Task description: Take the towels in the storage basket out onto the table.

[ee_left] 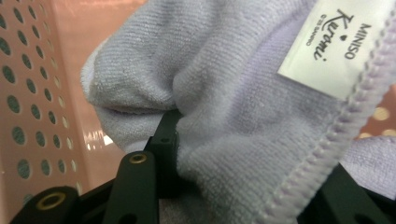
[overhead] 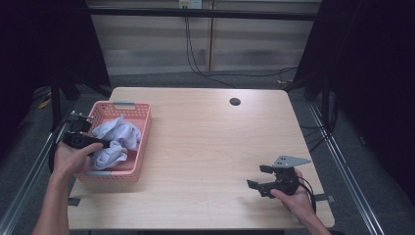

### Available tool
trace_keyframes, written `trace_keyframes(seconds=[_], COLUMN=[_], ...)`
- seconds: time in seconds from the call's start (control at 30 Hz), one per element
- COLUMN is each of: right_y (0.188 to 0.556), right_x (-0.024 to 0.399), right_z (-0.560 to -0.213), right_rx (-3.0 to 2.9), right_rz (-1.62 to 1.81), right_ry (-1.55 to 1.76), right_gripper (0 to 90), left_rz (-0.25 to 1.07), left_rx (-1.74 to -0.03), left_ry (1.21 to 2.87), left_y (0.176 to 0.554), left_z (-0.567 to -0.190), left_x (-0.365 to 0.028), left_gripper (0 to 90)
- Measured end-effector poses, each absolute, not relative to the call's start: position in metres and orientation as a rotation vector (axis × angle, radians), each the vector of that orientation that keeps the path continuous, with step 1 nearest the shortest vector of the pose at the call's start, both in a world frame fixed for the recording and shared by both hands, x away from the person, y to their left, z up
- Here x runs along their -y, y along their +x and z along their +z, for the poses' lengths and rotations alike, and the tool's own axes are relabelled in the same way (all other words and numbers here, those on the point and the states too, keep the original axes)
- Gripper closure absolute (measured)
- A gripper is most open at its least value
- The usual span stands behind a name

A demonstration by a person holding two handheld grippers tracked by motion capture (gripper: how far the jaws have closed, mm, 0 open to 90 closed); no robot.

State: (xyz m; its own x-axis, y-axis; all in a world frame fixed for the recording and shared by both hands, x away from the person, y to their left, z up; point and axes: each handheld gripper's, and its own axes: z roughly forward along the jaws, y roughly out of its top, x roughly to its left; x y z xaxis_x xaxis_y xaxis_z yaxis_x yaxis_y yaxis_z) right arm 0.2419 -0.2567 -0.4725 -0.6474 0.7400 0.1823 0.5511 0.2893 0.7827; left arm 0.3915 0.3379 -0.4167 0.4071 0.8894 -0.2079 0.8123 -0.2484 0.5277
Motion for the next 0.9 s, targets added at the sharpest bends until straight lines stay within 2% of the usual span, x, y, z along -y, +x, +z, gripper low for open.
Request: trace_keyframes(seconds=[0.17,0.23,0.5,0.9], right_y=[0.241,0.241,0.242,0.241], right_x=[0.257,0.257,0.257,0.258], right_z=[-0.472,-0.472,-0.472,-0.472], right_rx=[-2.339,-2.337,-2.339,-2.34], right_rz=[1.288,1.289,1.29,1.299], right_ry=[1.196,1.193,1.197,1.199], right_gripper=[19.1,19.2,19.2,20.0], left_rz=[0.165,0.21,0.169,0.229], left_rx=[-1.423,-1.42,-1.406,-1.388], left_ry=[2.058,2.03,2.005,1.969], left_y=[0.389,0.387,0.385,0.383], left_z=[-0.407,-0.402,-0.393,-0.378], left_x=[-0.344,-0.348,-0.356,-0.354], left_gripper=[56.3,56.3,56.1,56.2])
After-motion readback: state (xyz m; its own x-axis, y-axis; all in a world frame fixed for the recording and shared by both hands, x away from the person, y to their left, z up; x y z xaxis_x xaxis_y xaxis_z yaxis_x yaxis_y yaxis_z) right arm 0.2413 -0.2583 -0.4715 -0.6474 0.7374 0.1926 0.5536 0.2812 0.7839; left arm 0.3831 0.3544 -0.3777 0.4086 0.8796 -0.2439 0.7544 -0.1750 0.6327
